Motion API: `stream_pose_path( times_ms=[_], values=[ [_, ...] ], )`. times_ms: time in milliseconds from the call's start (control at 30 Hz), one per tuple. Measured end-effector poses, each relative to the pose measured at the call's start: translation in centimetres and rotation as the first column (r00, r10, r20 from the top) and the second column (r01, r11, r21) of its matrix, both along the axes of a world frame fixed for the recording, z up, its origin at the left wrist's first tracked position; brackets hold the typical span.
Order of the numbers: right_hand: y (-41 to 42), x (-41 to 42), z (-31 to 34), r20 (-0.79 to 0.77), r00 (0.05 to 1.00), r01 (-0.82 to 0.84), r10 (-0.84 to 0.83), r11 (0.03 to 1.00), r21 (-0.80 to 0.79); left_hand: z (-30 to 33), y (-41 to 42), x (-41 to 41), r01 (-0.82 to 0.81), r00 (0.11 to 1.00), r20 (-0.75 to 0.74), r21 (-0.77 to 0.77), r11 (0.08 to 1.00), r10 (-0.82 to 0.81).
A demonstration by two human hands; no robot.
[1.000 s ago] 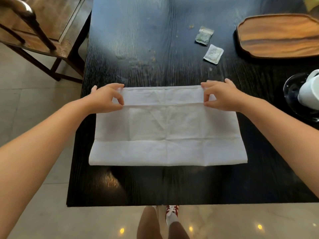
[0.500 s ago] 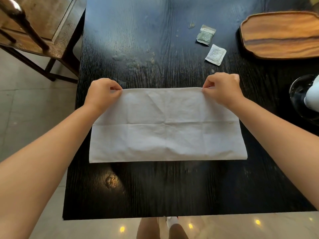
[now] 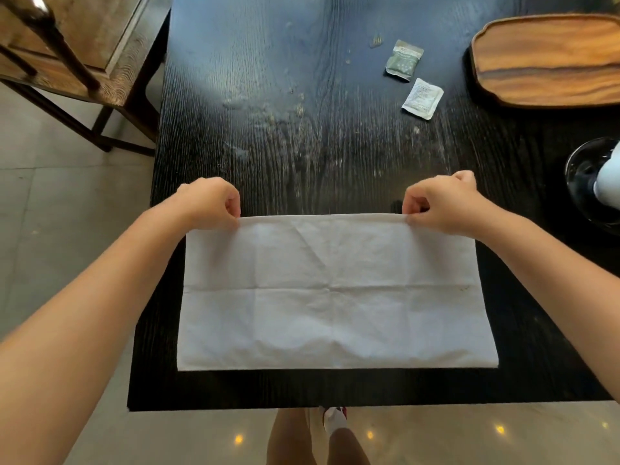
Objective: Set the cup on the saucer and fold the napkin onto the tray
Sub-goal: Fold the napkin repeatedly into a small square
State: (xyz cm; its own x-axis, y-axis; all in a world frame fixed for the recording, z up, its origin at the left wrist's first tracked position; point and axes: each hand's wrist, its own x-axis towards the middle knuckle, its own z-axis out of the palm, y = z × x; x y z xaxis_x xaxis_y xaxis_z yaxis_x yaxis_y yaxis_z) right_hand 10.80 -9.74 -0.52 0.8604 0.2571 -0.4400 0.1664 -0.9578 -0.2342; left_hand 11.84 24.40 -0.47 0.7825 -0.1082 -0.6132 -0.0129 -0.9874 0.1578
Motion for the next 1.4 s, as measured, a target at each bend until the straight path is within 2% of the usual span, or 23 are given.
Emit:
stream_pose_path(
  times_ms=[33, 67, 133, 167, 200, 267, 333, 433, 533, 667, 733, 1000, 1100, 1200, 1267, 1333, 1400],
  values=[
    [0.0, -0.8, -0.1, 0.061, 0.998, 0.008, -0.007, 1.000, -0.017, -0.2, -0.4, -0.8, -0.004, 0.996, 0.094, 0.030, 1.000, 0.001],
    [0.0, -1.7, -0.5, 0.163, 0.986, 0.028, -0.024, 0.999, -0.020, -0.7, -0.8, -1.8, -0.021, 0.966, 0.258, 0.031, 0.999, 0.012],
    [0.9, -4.1, -1.3, 0.386, 0.919, 0.079, -0.081, 0.997, 0.021, -1.7, -2.8, -4.6, -0.059, 0.822, 0.563, -0.065, 0.996, 0.086],
    [2.0, -5.3, -1.7, 0.465, 0.878, 0.093, -0.111, 0.994, 0.062, -2.0, -4.3, -6.1, -0.037, 0.746, 0.657, -0.121, 0.992, 0.108],
    [3.4, -6.5, -2.2, 0.497, 0.858, 0.100, -0.131, 0.991, 0.089, -2.4, -6.0, -7.4, 0.009, 0.711, 0.696, -0.150, 0.989, 0.099],
    [6.5, -8.6, -3.6, 0.460, 0.880, 0.090, -0.121, 0.992, 0.089, -4.0, -9.2, -9.7, 0.128, 0.738, 0.674, -0.136, 0.982, -0.003],
    [8.5, -10.0, -5.1, 0.407, 0.909, 0.080, -0.094, 0.995, 0.052, -6.0, -10.8, -10.8, 0.179, 0.776, 0.625, -0.087, 0.980, -0.087],
    [9.0, -10.4, -6.6, 0.357, 0.931, 0.083, -0.074, 0.996, -0.010, -7.7, -10.8, -11.0, 0.150, 0.824, 0.560, -0.076, 0.986, -0.082],
    [7.8, -10.2, -6.5, 0.349, 0.935, 0.067, -0.054, 0.997, -0.024, -7.9, -10.7, -11.0, 0.139, 0.825, 0.561, -0.079, 0.987, -0.071],
    [2.5, -10.4, -6.2, 0.339, 0.920, 0.223, -0.197, 0.974, -0.039, -7.5, -10.9, -11.0, 0.129, 0.829, 0.555, -0.069, 0.989, -0.069],
    [0.1, -10.5, -5.8, 0.341, 0.916, 0.254, -0.210, 0.963, -0.088, -7.5, -10.5, -11.0, 0.110, 0.835, 0.547, -0.068, 0.992, -0.055],
    [-0.7, -10.6, -5.6, 0.341, 0.925, 0.225, -0.168, 0.965, -0.133, -7.5, -1.8, -11.3, -0.133, 0.845, 0.520, -0.019, 0.991, 0.124],
    [-0.6, -10.6, -5.7, 0.348, 0.922, 0.224, -0.167, 0.966, -0.130, -7.1, 1.7, -11.8, -0.316, 0.797, 0.556, 0.051, 0.947, 0.236],
    [-0.5, -10.6, -5.8, 0.352, 0.920, 0.229, -0.172, 0.965, -0.127, -6.1, -0.3, -12.5, -0.438, 0.702, 0.624, -0.001, 0.899, 0.343],
    [-0.5, -10.7, -5.9, 0.354, 0.920, 0.229, -0.169, 0.964, -0.135, -5.5, -5.1, -14.0, -0.304, 0.713, 0.640, -0.084, 0.949, 0.285],
    [-0.5, -10.7, -5.9, 0.355, 0.919, 0.231, -0.171, 0.964, -0.133, -5.4, -10.6, -16.6, -0.073, 0.796, 0.592, -0.115, 0.991, 0.128],
    [-0.5, -10.7, -5.8, 0.358, 0.917, 0.233, -0.174, 0.964, -0.127, -5.7, -13.8, -19.1, 0.044, 0.857, 0.516, -0.098, 0.994, 0.013]
  ],
)
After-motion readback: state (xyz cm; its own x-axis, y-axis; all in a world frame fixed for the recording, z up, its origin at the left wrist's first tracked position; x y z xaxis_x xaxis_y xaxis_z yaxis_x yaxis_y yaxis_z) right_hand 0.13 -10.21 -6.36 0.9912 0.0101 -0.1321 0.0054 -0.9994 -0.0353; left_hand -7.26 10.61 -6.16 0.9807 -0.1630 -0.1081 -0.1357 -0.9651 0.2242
